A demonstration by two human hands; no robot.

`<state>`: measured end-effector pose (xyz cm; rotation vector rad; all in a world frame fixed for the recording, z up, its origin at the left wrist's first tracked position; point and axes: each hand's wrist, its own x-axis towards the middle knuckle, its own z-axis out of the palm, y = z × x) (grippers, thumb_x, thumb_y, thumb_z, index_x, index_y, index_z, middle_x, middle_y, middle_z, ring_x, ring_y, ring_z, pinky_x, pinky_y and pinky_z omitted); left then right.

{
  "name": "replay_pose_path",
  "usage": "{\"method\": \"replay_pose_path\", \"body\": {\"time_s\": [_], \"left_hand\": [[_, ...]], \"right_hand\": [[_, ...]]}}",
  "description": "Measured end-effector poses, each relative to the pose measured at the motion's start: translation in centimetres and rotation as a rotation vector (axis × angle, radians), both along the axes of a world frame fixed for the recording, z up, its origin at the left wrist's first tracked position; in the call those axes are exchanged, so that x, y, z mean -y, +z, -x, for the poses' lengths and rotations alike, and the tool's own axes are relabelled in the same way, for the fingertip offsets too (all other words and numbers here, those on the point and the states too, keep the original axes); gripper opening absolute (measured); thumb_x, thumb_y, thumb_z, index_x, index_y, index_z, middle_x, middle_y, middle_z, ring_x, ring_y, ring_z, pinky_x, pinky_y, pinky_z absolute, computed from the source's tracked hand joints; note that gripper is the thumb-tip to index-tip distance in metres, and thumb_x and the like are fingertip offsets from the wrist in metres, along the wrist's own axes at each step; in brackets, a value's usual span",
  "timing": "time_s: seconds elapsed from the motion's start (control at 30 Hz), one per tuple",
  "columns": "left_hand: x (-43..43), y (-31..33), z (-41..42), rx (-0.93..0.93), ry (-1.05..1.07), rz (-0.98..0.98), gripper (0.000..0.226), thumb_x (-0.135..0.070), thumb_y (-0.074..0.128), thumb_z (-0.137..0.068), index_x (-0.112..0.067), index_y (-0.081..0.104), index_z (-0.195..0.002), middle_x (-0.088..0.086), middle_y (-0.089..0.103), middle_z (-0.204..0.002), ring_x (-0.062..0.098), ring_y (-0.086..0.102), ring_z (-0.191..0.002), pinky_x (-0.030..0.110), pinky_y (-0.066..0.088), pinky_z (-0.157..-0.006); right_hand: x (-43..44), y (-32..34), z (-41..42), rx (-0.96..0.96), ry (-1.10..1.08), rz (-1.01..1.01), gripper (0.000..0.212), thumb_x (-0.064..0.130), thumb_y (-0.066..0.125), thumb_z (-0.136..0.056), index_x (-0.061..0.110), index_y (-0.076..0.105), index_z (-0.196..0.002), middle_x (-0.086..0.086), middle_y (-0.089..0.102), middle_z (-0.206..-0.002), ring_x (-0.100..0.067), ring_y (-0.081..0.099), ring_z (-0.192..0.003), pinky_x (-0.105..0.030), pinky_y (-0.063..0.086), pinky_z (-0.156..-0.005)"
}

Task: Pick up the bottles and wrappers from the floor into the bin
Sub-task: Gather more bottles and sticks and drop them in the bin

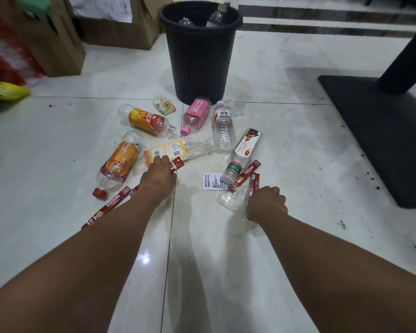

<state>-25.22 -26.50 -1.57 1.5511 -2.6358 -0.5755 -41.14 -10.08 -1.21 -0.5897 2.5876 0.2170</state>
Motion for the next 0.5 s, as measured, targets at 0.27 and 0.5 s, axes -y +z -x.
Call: {"method": "replay_pose_path", "body": {"time_s": [0.27, 0.5], "left_hand": [[-1.0, 1.5, 1.4, -0.082, 0.017, -0.037, 0.045, -0.031, 0.043, -0.096, -0.001, 0.037, -0.129, 0.019, 0.043, -0.126, 0.037, 0.045, -0.117, 0.046, 0.042, -0.094], [-0.1, 4.8, 2.9, -0.110, -0.038, -0.021, 0.041, -0.037, 0.042, -0.096, -0.006, 0.036, -0.121, 0.017, 0.045, -0.119, 0.036, 0.048, -0.110, 0.045, 0.043, -0.091]], "right_hand": [[2.5, 4.5, 0.9, 0.013, -0.052, 0.234, 0.072, 0.023, 0.074, -0.078, 0.005, 0.034, -0.136, -0.015, 0.037, -0.137, -0.033, 0.040, -0.128, -0.047, 0.044, -0.102], [4.4, 7.0, 1.9, -0.135, 0.037, 0.426, 0.062, 0.018, 0.070, -0.083, 0.007, 0.034, -0.133, -0.011, 0.041, -0.131, -0.028, 0.045, -0.121, -0.035, 0.046, -0.090]]}}
